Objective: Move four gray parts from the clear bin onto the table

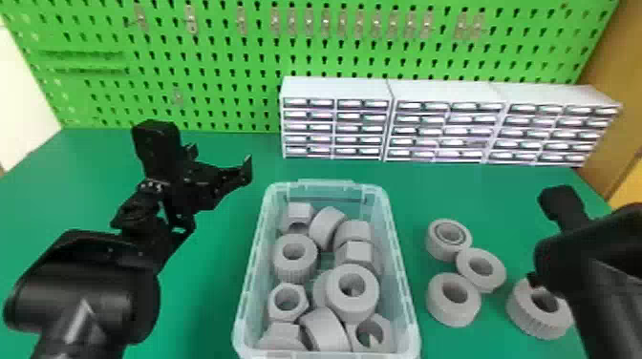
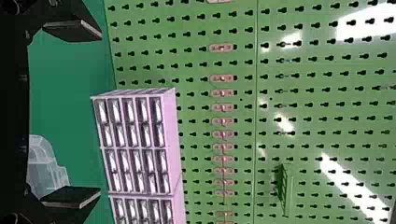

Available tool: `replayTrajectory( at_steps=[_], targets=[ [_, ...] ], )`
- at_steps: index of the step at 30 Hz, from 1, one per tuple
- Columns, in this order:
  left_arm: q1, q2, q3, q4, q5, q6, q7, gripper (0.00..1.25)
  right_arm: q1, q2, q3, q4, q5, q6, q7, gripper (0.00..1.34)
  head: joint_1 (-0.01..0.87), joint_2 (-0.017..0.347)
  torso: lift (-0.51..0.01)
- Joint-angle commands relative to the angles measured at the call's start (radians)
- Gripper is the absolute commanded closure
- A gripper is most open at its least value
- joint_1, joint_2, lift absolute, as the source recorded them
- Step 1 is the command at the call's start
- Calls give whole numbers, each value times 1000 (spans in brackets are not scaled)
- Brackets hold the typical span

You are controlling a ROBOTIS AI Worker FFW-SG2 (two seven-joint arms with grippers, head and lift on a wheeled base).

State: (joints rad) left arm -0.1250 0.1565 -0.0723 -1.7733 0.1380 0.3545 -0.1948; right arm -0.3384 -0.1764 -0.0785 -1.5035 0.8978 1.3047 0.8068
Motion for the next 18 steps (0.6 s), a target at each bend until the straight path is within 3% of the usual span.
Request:
replayTrajectory(
  at_steps=[1,6,13,18],
  targets=[
    [2,0,2,0,-3,0,0,117,-18,-5,-1,-26,-46,-5,0,515,678,34,-50],
    [5,0,5,0,-4,0,0,119,-37,-6,-17,-72,-120,-59,-12,518,678,34,-50],
    [5,0,5,0,-6,0,0,117,-34,17,-129,-104,-448,-222,-202,515,678,34,-50],
    [11,0,11,0,-6,0,0,117,-21,34,-165,-124,-609,-352,-294,516,678,34,-50]
  ],
)
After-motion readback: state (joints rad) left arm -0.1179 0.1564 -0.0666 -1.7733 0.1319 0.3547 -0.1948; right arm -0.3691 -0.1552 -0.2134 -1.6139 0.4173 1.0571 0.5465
